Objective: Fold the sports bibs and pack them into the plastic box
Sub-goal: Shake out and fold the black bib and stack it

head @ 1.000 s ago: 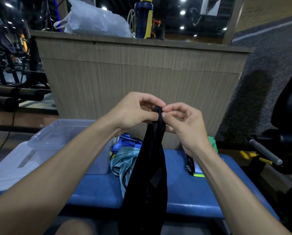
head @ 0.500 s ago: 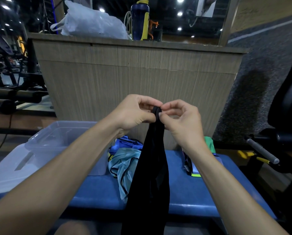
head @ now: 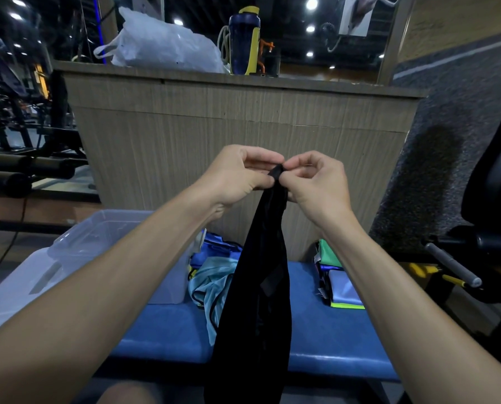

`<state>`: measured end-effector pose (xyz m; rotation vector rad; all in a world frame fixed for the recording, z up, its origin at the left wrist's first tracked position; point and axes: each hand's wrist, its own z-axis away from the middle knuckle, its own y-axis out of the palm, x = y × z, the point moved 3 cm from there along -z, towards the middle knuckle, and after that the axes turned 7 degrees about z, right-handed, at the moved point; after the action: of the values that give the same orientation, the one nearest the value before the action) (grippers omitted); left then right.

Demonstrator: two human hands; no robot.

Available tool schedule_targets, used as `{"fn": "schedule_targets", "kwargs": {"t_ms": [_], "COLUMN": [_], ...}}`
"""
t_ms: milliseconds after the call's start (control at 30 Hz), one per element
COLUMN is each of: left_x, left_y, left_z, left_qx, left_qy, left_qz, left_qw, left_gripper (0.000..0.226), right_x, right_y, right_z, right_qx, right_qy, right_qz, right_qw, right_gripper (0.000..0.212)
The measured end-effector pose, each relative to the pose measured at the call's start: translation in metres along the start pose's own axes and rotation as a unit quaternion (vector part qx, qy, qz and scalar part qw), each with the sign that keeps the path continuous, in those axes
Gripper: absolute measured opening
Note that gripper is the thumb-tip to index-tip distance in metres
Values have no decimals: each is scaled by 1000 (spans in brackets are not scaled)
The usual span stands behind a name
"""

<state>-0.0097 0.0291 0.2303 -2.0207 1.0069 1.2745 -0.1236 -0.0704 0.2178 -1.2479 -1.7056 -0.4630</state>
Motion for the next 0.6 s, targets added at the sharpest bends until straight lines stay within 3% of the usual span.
{"fn": "schedule_targets", "kwargs": {"t_ms": [267, 433, 600], "left_x": [-35, -25, 0], "left_y": [-42, -16, -5], "left_z": [-22, -10, 0], "left_qx": [-39, 0, -39], "left_qy": [-20, -33, -8], "left_qz": [-14, -2, 0], "left_qw": [999, 999, 999], "left_gripper": [39, 42, 38], "right_x": [4, 2, -9], "right_y": [-17, -4, 6], "right_z": [-12, -9, 0], "right_qx": [13, 53, 52], "right_qy": [74, 109, 126], "right_qz": [-81, -145, -176], "right_qw": [994, 982, 975], "right_gripper": [21, 23, 26]}}
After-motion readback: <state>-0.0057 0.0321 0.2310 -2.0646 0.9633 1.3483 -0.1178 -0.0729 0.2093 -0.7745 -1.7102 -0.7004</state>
